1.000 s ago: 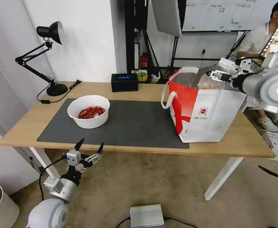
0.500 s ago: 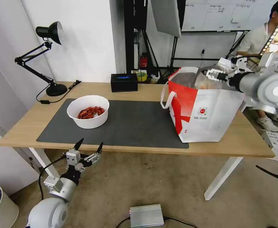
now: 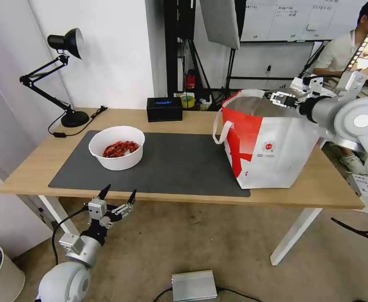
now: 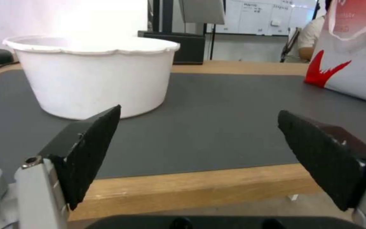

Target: Pick up the trash from the table and place it into the takeout bag.

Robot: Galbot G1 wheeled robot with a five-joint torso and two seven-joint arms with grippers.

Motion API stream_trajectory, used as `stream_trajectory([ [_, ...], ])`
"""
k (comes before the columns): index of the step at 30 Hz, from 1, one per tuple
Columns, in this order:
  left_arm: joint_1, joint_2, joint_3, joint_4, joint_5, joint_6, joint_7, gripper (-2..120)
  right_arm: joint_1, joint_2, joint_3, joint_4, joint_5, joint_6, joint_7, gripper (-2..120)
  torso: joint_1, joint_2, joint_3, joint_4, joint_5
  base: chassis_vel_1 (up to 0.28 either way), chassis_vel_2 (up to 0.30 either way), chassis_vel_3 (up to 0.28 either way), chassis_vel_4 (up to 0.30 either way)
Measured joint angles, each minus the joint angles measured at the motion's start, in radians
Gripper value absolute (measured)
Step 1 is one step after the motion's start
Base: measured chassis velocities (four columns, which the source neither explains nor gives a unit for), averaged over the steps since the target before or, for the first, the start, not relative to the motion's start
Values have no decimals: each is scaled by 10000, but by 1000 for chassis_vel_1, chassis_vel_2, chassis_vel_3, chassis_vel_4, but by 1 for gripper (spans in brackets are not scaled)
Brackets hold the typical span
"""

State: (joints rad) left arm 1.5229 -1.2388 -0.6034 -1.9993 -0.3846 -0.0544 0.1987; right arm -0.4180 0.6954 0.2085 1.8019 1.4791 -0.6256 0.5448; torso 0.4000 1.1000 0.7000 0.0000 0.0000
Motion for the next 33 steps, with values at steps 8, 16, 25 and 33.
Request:
stream_trajectory([
  [8, -54, 71, 40, -41, -27, 40, -17, 100, -1681, -68, 341, 1000, -3661, 3558, -1844, 100, 0, 0, -1, -1, 0, 0, 0, 0, 0],
  [16, -102, 199, -56, -58, -167, 71, -80, 100, -3941, 577, 791, 2200, -7685, 6526, -2626, 100, -1, 1, -1, -1, -1, 0, 0, 0, 0],
  [25, -47, 116, -280, -125, -234, 172, -367, 100, -6597, 2419, 1532, 2630, -10577, 8172, -3354, 100, -1, 1, -1, -1, 0, 0, 0, 0, 0],
  [33, -131, 126, -263, -125, -277, 298, -514, 100, -8252, 3933, 2063, 2634, -12068, 8784, -3742, 100, -1, 1, -1, -1, -1, 0, 0, 0, 0],
])
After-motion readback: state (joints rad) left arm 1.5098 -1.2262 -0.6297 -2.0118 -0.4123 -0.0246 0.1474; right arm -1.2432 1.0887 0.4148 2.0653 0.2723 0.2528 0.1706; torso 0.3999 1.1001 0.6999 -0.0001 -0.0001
